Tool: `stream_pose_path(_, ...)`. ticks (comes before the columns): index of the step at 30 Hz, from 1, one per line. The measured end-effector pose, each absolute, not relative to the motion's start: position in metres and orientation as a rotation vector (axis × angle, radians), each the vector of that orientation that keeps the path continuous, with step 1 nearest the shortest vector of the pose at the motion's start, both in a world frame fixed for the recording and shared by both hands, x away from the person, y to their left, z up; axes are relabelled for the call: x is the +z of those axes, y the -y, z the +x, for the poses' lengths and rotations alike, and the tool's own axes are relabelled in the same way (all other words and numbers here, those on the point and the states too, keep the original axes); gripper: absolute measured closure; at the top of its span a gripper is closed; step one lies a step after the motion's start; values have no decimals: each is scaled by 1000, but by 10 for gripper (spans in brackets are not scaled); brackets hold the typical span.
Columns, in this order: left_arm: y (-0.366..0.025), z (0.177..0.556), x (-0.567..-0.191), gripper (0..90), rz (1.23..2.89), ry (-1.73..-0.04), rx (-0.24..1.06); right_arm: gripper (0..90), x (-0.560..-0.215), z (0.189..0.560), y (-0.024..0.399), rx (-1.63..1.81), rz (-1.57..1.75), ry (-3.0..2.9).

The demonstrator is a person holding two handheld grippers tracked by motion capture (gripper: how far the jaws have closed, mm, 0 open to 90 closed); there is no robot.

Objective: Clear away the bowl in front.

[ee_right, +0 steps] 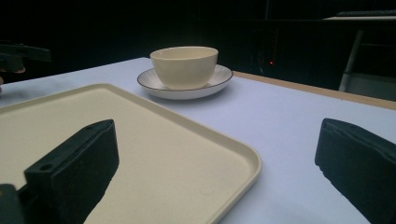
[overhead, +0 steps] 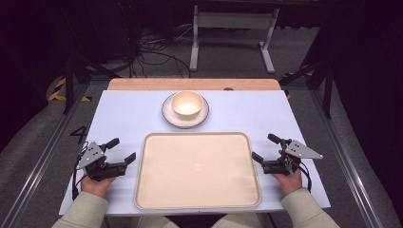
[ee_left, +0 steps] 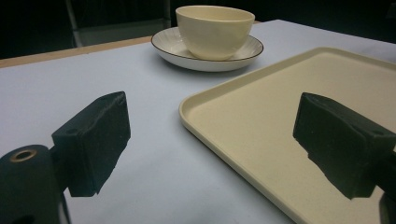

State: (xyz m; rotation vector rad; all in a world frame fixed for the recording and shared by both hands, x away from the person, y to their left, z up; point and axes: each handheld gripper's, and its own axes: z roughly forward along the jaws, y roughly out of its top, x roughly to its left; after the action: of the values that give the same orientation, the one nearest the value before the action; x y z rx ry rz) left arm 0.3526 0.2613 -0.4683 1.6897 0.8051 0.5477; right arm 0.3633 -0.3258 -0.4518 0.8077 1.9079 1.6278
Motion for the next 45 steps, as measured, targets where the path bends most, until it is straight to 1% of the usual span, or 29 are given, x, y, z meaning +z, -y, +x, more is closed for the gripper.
stream_pose_path(6,-260,352,-468,124,1693,-795,540,0,-453,367,334,1671,802,-1882)
stream_pose_path(20,-255,350,-463,138,1718,-768,534,2,-454,365,330,1638,758,-1940)
stream_pose_path(33,-252,351,-429,136,1693,-709,520,1,-456,365,326,1599,750,-1955)
stream_pose_path(45,-239,362,-399,134,1686,-655,483,4,-456,365,325,1591,747,-1964)
